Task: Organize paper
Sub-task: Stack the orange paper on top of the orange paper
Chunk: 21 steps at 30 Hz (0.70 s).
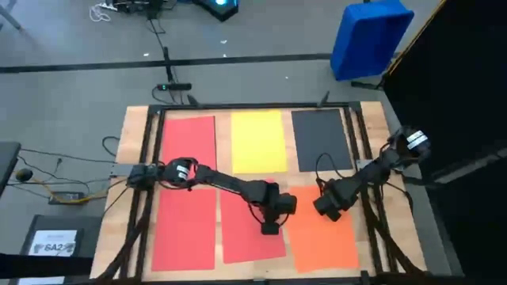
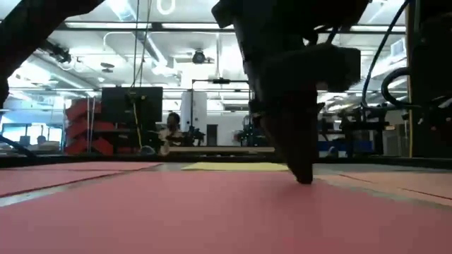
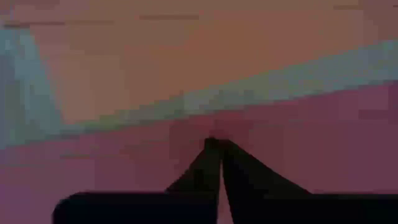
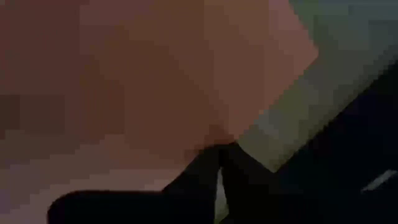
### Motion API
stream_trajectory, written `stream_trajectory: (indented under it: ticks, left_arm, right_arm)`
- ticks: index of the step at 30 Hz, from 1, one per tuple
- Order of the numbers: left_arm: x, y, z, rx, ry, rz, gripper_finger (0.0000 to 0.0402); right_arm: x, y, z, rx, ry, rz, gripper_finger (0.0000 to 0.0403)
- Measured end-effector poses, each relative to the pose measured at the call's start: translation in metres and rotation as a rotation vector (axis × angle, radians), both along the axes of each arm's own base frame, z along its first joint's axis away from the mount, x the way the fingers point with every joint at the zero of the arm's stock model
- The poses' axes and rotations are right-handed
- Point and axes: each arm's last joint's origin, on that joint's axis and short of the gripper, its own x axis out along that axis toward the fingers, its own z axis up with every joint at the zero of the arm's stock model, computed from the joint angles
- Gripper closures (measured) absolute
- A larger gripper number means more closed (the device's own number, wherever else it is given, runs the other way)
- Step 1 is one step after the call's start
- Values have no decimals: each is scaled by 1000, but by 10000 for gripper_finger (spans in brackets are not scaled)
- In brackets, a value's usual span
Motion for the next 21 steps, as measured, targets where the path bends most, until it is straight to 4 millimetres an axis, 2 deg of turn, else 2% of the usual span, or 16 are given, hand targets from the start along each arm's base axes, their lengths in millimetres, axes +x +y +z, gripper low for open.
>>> stream_trajectory:
  ticks: [8,17,21]
  left_arm:
    - [-3,1,3,5,24,0,401]
    - [4,-1,29,-8,-36,15,401]
    - [9,-2,34,-3,-98,23,401]
  right_arm:
    - [0,0,0,3,0,8,403]
    - [0,0,0,1,-1,10,403]
    - [0,0,0,1,-1,10,403]
